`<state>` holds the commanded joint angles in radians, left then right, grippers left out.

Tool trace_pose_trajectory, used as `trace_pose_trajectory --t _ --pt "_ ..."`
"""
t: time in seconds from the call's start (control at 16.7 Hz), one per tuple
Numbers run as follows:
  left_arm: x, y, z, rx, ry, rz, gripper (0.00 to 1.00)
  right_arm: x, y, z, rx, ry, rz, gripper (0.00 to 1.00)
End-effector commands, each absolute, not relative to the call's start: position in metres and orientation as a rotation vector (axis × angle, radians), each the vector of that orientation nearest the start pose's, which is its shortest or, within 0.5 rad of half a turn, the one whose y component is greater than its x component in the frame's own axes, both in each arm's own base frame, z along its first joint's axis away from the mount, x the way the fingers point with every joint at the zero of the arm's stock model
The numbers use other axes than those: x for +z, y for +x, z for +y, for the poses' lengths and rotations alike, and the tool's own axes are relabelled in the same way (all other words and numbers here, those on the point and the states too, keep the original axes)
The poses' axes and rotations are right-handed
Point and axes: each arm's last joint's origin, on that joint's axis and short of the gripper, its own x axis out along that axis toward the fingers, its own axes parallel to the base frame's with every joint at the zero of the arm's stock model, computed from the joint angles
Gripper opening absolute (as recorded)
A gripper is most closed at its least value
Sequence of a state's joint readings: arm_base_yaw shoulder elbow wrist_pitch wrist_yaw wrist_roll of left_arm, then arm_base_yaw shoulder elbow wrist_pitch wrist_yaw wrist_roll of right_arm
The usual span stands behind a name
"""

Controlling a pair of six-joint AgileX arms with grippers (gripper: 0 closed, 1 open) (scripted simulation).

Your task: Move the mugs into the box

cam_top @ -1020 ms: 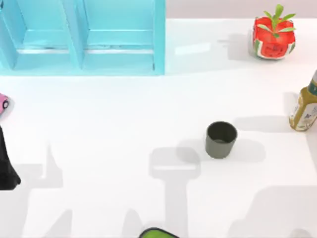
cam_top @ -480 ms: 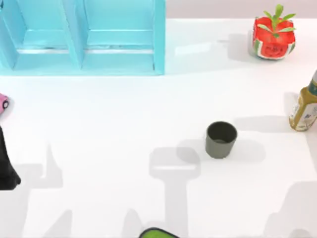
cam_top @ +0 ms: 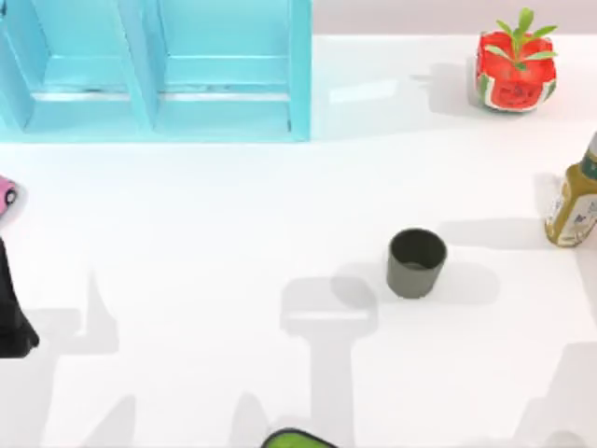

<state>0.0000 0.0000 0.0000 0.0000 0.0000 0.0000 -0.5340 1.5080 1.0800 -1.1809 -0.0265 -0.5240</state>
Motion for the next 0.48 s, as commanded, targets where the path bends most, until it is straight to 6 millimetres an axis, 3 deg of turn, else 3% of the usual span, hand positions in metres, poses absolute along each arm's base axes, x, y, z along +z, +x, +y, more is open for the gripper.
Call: trace_pose_trajectory --t 0.48 --pt "0.1600 0.1057 -0.0012 0.000 0.000 0.000 1.00 0.2174 0.2194 -0.1268 0.024 0.043 1.590 0.75"
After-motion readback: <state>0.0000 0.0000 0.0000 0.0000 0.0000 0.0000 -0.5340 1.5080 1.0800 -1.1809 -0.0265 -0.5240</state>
